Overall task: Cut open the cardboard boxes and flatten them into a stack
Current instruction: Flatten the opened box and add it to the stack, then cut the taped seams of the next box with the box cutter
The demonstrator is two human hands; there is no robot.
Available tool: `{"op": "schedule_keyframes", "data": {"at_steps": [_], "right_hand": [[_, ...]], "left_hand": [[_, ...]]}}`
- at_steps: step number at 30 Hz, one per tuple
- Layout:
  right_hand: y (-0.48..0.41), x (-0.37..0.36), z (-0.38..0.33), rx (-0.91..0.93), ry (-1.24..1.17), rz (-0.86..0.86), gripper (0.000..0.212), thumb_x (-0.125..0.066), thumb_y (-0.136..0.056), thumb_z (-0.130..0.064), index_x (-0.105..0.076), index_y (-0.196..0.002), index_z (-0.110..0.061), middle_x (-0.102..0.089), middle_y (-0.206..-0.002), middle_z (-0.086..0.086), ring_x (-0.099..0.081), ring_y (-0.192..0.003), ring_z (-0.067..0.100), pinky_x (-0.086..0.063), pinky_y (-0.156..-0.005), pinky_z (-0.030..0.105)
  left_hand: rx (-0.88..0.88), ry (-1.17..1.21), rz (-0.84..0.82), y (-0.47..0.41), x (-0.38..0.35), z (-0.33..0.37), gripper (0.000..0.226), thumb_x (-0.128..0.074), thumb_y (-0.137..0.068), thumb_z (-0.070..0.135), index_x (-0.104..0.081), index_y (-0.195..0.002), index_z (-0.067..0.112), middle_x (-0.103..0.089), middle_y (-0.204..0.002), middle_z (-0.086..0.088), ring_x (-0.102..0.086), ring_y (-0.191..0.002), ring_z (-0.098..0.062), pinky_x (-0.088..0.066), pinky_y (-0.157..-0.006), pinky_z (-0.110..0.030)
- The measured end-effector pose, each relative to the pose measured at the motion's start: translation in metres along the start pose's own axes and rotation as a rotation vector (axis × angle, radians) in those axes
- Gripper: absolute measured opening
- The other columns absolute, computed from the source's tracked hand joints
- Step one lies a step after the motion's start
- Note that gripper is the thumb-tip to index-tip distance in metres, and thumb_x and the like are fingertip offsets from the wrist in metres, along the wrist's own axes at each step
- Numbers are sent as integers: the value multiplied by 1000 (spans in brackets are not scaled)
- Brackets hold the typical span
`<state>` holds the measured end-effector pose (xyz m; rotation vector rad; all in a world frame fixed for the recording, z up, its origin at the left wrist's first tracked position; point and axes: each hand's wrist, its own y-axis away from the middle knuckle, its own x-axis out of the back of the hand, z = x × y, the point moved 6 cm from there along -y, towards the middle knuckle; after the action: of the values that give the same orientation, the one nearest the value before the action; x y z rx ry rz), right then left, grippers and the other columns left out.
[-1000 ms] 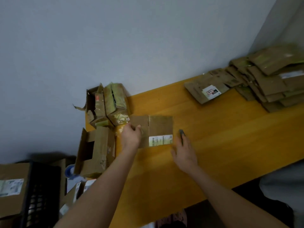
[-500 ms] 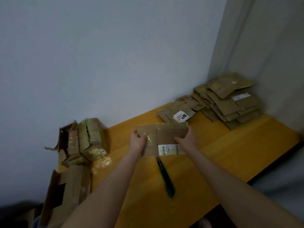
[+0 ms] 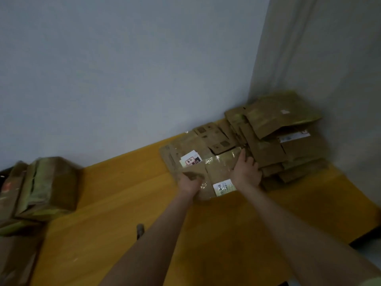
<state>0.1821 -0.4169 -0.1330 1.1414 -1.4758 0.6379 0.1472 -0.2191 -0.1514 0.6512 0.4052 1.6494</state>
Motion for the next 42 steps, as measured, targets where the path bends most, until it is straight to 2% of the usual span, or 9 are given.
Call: {"op": "schedule_keyframes", "data": {"at_steps": [3, 6, 10, 15, 22, 32, 37, 39, 42], "right_hand": [[-32, -1, 3, 50, 52, -12, 84, -58, -91, -33, -2, -153, -19, -28, -150, 15, -33, -131, 34, -36, -100, 46], [-38, -11, 3, 107, 94, -65, 80, -55, -92, -30, -3, -153, -19, -15, -155, 16, -17, -140, 37, -26, -111, 48], [-30, -18, -15, 215, 155, -88, 91, -61, -88, -29, 1, -153, -20, 0, -159, 16, -2, -145, 38, -12, -118, 48], [1, -23, -57, 324, 131, -94, 90, -61, -86, -25, -2, -153, -20, 0, -160, 14, 1, -146, 37, -7, -118, 47], [72, -36, -143, 444, 51, -116, 78, -56, -91, -29, -8, -152, -23, -2, -160, 9, 4, -147, 33, -8, -118, 43], [230, -109, -306, 523, 24, -192, 71, -48, -95, -23, -7, -153, -21, -2, -160, 9, 4, -147, 31, -9, -118, 40], [299, -147, -382, 541, -58, -309, 76, -52, -95, -27, -4, -153, -20, -1, -160, 7, 2, -148, 28, -13, -117, 39], [307, -154, -407, 541, -138, -343, 79, -55, -94, -31, -5, -153, -17, -4, -161, 6, -2, -147, 28, -14, -118, 38], [300, -167, -434, 473, -291, -425, 85, -60, -91, -34, -7, -154, -15, -11, -160, 8, -10, -147, 30, -18, -119, 42]], "left_hand": [[-39, -43, -14, -19, -28, 14, 50, -63, -90, 7, -42, -135, 5, -57, -129, -15, -56, -117, -31, -51, -96, -42], [-87, -257, -34, -30, -42, 19, 60, -64, -88, 9, -36, -141, 6, -47, -139, -16, -52, -123, -30, -49, -99, -44], [-223, -775, 65, -23, -36, 24, 79, -61, -91, 20, -13, -152, 8, -9, -160, -13, -22, -144, -33, -32, -113, -44], [-283, -1090, 162, -7, -1, 24, 83, -57, -93, 17, -2, -154, 10, 5, -162, -11, -3, -149, -30, -15, -120, -42], [-328, -1120, 262, 20, 99, 13, 77, -55, -95, 17, -7, -154, 11, 2, -162, -11, -3, -149, -28, -18, -120, -39], [-466, -1155, 355, 49, 312, -36, 70, -53, -94, 18, -14, -152, 8, -6, -160, -16, -8, -148, -27, -16, -118, -36], [-432, -1142, 456, 48, 418, -56, 72, -53, -94, 19, -13, -151, 3, -13, -159, -18, -21, -145, -31, -22, -118, -37], [-403, -1126, 440, 36, 443, -55, 77, -56, -93, 21, -10, -152, 2, -13, -159, -17, -18, -146, -29, -22, -119, -37], [-382, -1063, 387, 13, 463, -51, 77, -60, -91, 14, -14, -151, 4, -17, -158, -15, -26, -143, -27, -35, -113, -40]]}}
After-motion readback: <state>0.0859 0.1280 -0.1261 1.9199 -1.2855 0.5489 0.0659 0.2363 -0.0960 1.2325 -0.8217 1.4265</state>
